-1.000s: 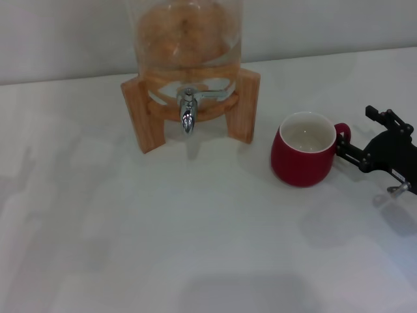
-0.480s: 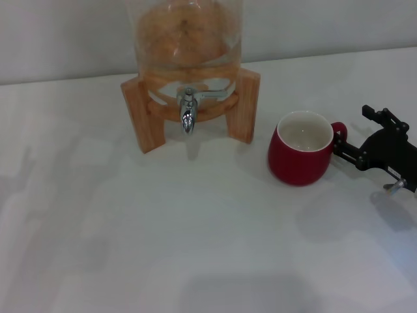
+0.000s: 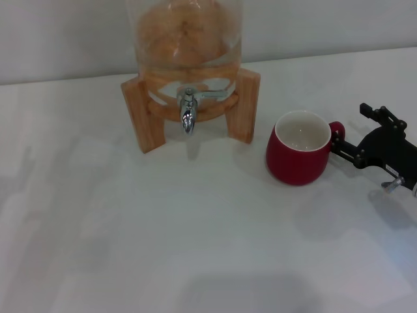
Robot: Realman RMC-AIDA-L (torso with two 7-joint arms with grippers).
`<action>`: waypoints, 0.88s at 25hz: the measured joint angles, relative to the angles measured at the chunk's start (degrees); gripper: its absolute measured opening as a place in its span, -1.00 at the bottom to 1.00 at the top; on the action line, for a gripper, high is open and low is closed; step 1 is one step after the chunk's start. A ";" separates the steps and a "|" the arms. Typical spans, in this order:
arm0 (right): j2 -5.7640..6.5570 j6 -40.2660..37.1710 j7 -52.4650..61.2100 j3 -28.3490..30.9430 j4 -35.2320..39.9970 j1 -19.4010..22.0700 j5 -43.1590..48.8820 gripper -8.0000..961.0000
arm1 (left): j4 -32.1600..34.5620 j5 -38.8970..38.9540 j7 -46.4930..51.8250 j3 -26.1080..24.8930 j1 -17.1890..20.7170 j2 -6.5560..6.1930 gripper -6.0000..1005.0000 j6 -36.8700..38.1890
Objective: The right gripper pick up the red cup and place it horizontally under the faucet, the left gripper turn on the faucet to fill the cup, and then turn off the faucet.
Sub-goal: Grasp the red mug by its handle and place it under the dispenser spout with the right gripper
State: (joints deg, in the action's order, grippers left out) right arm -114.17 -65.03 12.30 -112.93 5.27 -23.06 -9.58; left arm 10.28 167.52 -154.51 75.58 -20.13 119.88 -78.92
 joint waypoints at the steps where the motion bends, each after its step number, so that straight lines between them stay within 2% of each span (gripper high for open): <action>1: 0.00 0.01 0.00 0.00 0.00 0.00 0.00 0.62 | 0.00 0.00 0.00 0.00 0.00 0.00 0.63 0.00; 22: -0.50 1.49 -1.41 0.09 0.50 0.10 0.00 0.60 | -0.09 0.00 0.00 0.02 0.00 0.07 0.63 0.00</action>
State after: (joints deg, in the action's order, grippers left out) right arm -114.67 -63.54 10.90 -112.84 5.77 -22.96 -9.58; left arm 10.19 167.52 -154.51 75.60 -20.13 119.96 -78.92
